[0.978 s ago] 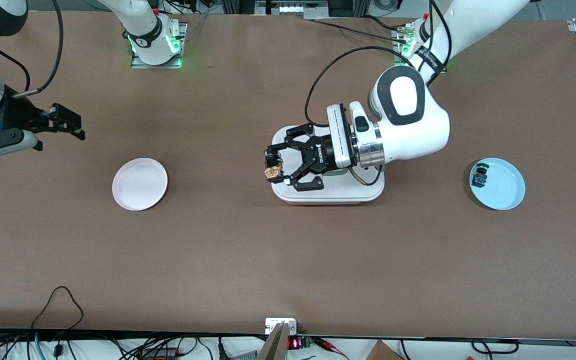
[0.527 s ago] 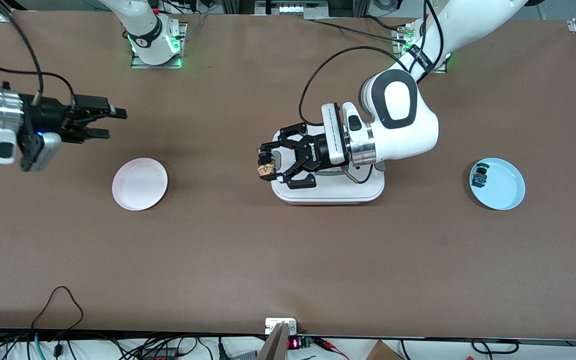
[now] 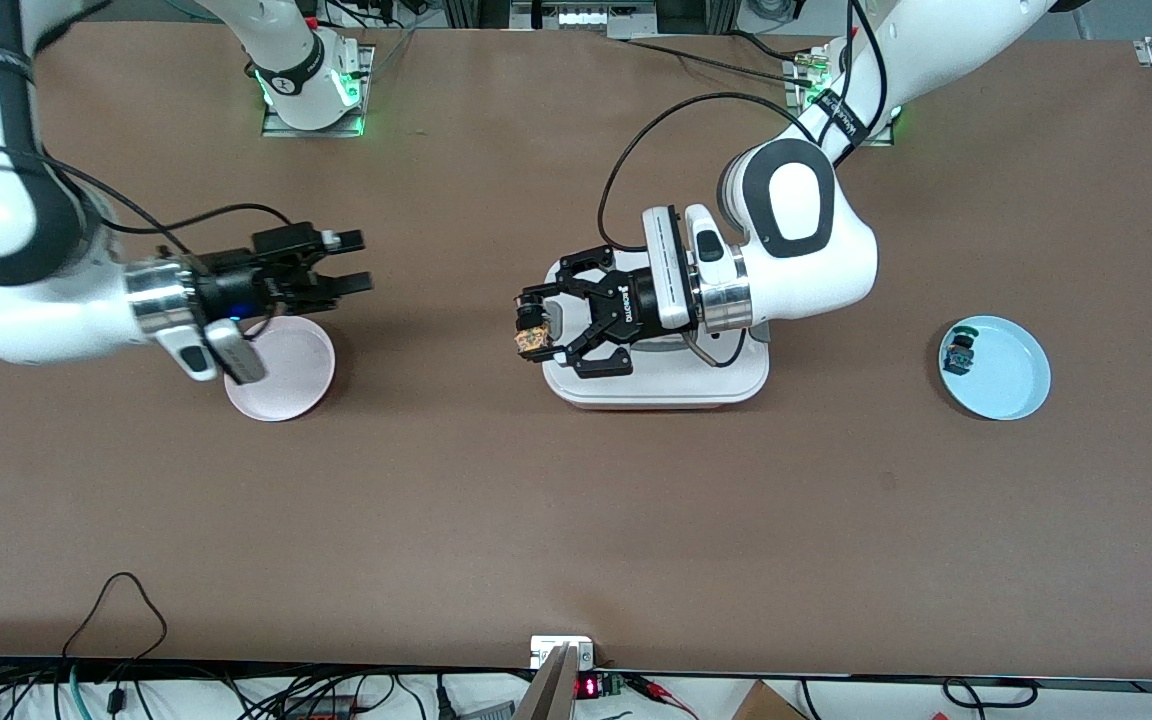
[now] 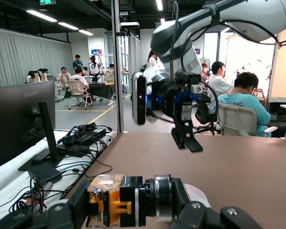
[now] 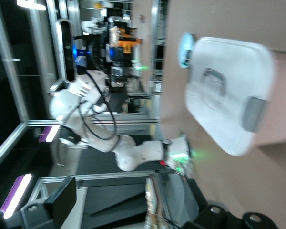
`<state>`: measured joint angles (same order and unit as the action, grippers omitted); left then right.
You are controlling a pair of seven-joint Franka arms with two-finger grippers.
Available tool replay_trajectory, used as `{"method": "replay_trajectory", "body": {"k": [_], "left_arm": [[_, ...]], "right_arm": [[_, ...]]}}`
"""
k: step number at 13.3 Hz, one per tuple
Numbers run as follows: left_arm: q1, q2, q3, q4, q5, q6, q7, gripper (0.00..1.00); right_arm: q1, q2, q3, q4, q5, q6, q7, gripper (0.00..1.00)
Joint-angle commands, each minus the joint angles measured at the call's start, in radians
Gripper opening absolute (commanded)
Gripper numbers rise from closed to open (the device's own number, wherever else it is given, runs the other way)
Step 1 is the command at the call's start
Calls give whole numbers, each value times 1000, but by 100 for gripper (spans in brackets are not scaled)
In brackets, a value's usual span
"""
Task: Transfer orange switch to right arm and place
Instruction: 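Reach the open right gripper toward the switch in the left gripper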
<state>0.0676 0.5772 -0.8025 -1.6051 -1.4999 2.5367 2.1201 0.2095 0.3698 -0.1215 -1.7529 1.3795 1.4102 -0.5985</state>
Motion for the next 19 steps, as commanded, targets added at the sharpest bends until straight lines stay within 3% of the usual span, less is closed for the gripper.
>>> {"method": "replay_trajectory", "body": {"k": [1,4,6,12,19], "left_arm": [[-6,7,0,13,-36,7,41,24],[-6,7,0,13,-36,7,41,24],[-8,7,0,13,-36,7,41,24],[-8,7,0,13,-36,7,40,24],[-8,7,0,14,-36,7,38,24]], "right_arm": [[83,4,-6,-43,152,65,-56,100],[189,14,-6,-65,329,185,-91,100],[241,21,-6,-66,397,243,-122,100],[240,29,-6,-60,415,274,-116,100],[246,35,-6,-57,506,303,-124,98]]}}
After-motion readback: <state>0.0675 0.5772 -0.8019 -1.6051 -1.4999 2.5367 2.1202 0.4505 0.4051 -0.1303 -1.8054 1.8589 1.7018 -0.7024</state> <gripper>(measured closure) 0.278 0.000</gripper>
